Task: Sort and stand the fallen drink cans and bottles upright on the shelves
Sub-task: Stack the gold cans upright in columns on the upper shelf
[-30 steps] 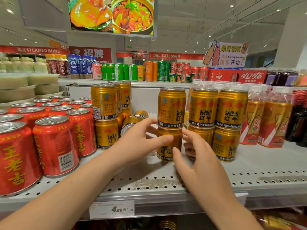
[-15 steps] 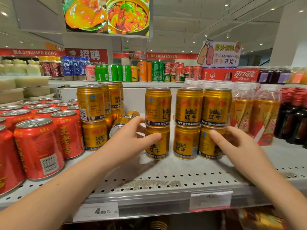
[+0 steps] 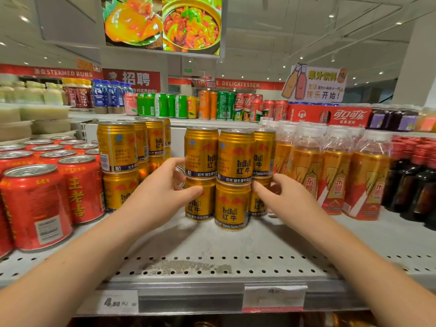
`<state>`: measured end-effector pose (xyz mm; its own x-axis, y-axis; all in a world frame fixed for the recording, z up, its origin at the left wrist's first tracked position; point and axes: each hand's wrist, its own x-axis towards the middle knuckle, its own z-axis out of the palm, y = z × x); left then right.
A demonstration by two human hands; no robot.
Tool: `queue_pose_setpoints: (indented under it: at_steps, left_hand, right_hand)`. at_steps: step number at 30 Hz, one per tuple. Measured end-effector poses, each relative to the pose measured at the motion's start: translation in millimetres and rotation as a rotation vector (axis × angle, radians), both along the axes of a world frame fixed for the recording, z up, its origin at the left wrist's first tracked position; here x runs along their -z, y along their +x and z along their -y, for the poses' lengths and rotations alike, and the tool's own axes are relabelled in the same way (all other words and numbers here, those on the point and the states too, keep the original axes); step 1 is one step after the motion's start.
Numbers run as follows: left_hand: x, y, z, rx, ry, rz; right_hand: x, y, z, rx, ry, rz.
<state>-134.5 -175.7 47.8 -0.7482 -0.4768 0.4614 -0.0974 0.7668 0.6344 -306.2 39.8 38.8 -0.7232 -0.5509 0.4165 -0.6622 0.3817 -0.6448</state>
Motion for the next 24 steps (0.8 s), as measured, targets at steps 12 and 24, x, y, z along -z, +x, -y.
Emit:
queue_pose_setpoints:
  at_steps: [12, 24]
  left_hand:
    - [10, -2, 9, -0.110, -0.002, -0.016]
    - [21, 0, 6, -0.075, -0.004, -0.193]
  right_hand:
    - [-7, -14, 53, -0.149, -0.015, -0.008]
    - [-24, -37, 64, 0.054, 0.385, -0.350]
